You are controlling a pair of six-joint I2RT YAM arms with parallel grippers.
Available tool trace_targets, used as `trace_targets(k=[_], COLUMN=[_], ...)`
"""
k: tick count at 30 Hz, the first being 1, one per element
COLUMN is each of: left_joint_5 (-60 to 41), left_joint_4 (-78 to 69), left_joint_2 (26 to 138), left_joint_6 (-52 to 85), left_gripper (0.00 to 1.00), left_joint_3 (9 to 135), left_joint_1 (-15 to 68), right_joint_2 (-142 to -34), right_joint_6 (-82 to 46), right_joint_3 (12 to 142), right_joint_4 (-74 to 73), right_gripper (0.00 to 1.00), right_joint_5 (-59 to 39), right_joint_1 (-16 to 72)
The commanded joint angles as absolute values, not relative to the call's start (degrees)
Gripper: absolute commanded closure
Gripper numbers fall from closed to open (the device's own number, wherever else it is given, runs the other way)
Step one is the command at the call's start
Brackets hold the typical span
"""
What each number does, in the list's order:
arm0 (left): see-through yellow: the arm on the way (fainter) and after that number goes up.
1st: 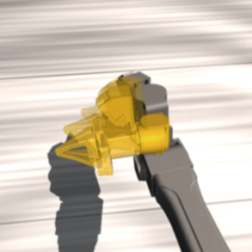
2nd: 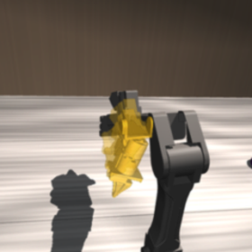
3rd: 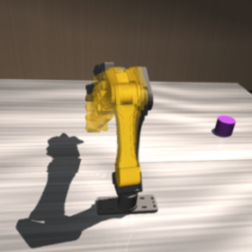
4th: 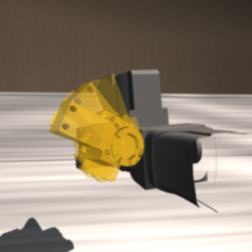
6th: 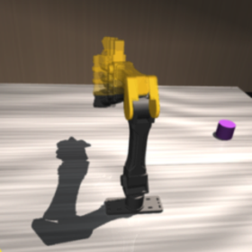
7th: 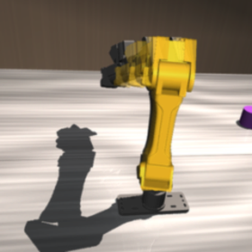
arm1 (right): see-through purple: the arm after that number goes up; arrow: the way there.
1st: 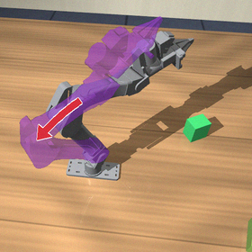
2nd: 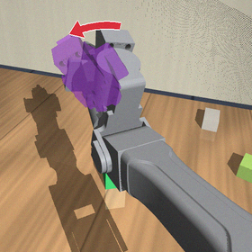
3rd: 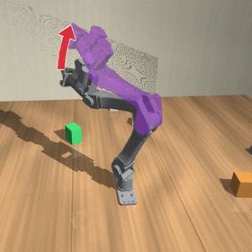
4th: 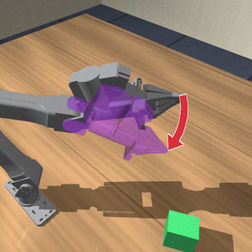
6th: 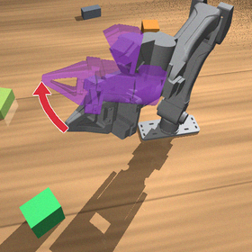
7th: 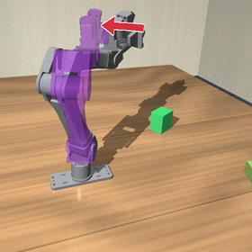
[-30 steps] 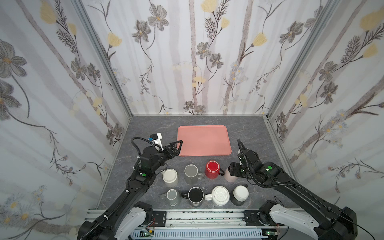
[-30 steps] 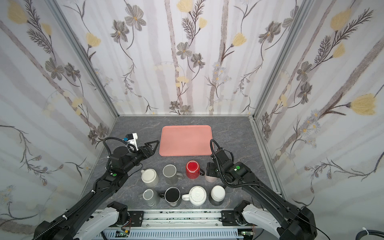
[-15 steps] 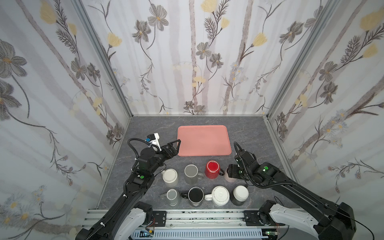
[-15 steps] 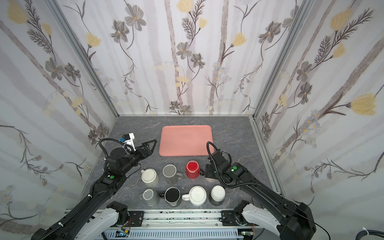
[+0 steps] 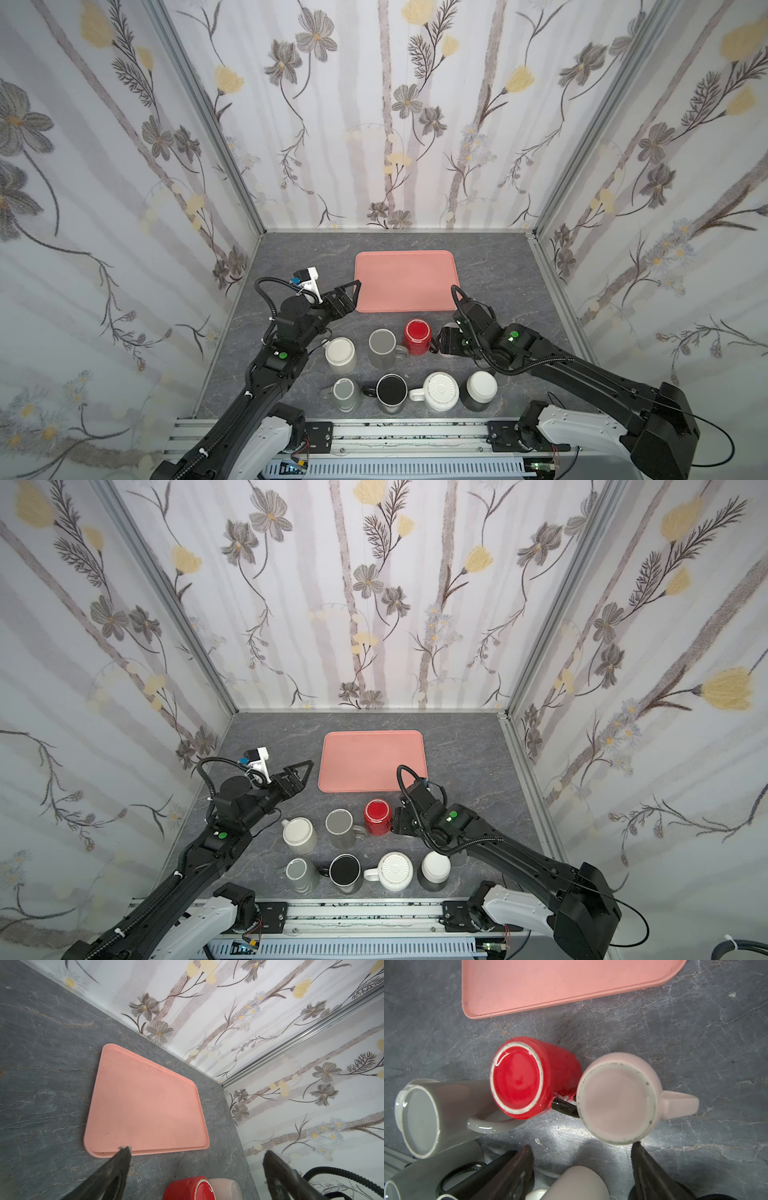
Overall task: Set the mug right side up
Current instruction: 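Lower the right gripper around the upside-down pale pink mug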
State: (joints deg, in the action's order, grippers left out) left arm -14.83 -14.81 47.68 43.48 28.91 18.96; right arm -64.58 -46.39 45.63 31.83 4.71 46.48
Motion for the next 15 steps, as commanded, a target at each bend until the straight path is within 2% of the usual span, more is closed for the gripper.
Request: trace_targets(k=[1, 5, 7, 11, 15], left_joint_5=[-14.5, -14.1, -13.9, -13.7, -13.4], left_joint_4=[-15.4, -15.7, -15.9, -15.9, -15.5], left_joint_2=[47.5, 47.4, 47.5, 47.8, 48.2], left_joint_6=[42.8, 42.5, 42.3, 42.1, 41.9], left_gripper=[0.0, 0.0, 0.0, 0.0, 0.0], left_joint_3=[29.3, 29.2, 29.3, 29.5, 29.7], left_joint_1=[19.0, 19.0, 19.0, 19.0, 18.9], right_joint_2=[-63.5, -60.1, -59.0, -61.1, -61.6], right_joint_6=[-39.3, -29.8, -25.2, -24.8, -23.3], right_joint_3=[48.5, 49.7, 49.6, 52.5, 52.9], right_joint_4=[30.9, 31.0, 31.9, 39.5, 39.5], right_gripper=[0.22, 0.13, 0.12, 0.17, 0.25], right_joint_5=[8.6, 15.5, 18.9, 21.4, 18.4], right_joint_1=[46.6, 46.6, 46.6, 43.6, 41.0])
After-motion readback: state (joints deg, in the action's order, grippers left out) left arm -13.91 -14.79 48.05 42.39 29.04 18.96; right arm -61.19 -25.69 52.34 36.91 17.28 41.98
